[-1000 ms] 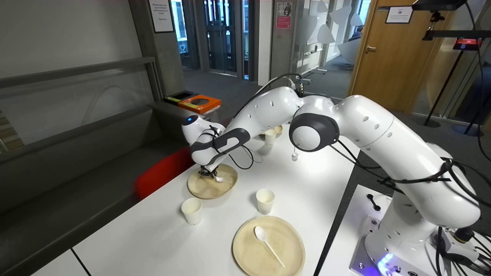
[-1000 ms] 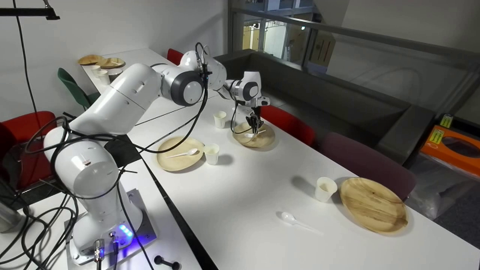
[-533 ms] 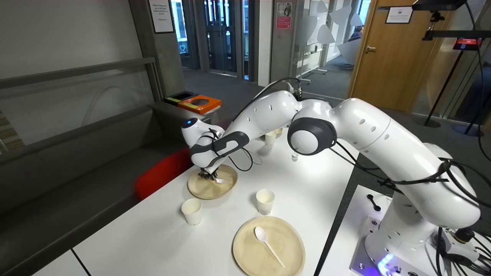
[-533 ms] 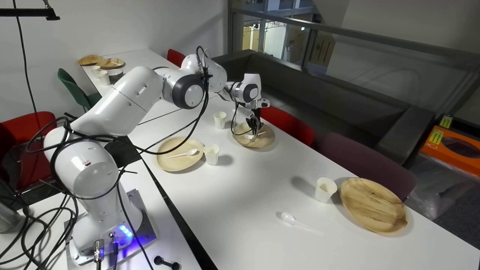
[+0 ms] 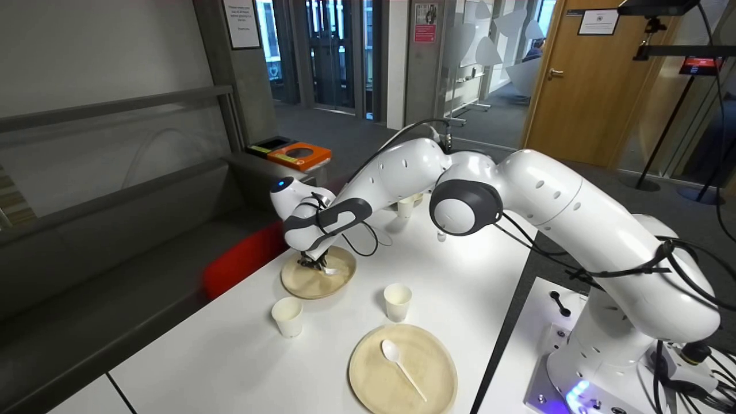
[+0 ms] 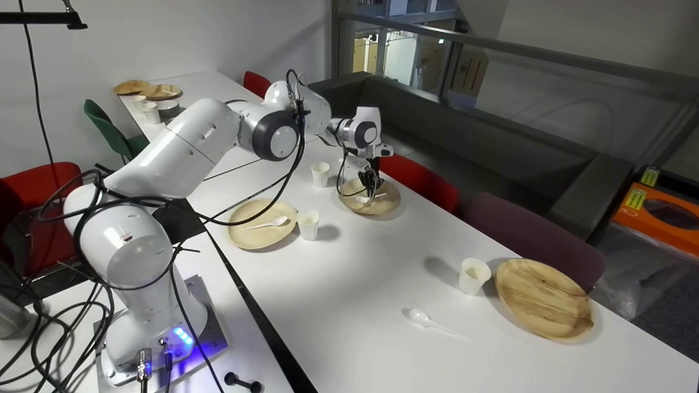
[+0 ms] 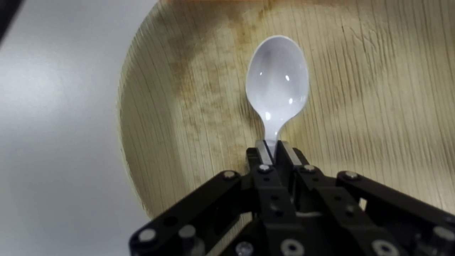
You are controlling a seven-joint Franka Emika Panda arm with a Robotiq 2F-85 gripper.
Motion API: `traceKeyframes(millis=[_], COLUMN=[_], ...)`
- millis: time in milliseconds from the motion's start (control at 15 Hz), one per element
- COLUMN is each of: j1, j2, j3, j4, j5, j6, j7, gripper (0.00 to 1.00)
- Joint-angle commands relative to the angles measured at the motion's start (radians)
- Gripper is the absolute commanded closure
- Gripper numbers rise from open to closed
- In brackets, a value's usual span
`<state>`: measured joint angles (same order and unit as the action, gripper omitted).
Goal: Put one spoon on the left plate
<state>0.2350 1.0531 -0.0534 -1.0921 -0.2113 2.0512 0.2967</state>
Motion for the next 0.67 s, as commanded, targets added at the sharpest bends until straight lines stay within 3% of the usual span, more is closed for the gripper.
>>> traceKeyframes(millis=[0,133,200,333,400,600], j1=[-0.005,-0.005,-0.005,-0.005,-0.005,-0.003], j2=[0.03,0.037,0.04,0.044,0.048,0.059], j3=[0.005,0.005,0.005,0.005,0.005,0.005], j4=[0.074,0.085,0.089,0.097,0.103,0.121], j5=[0.018,0.018,0.018,0.019,0.019,0.019], j6=[-0.062,-0.067,-0.068,-0.072,-0.074,-0.08], j7=[-0.039,-0.039,-0.039,-0.038,-0.038,-0.038], gripper=[0.65,0.47,0.42,0.4,0.45,0.47])
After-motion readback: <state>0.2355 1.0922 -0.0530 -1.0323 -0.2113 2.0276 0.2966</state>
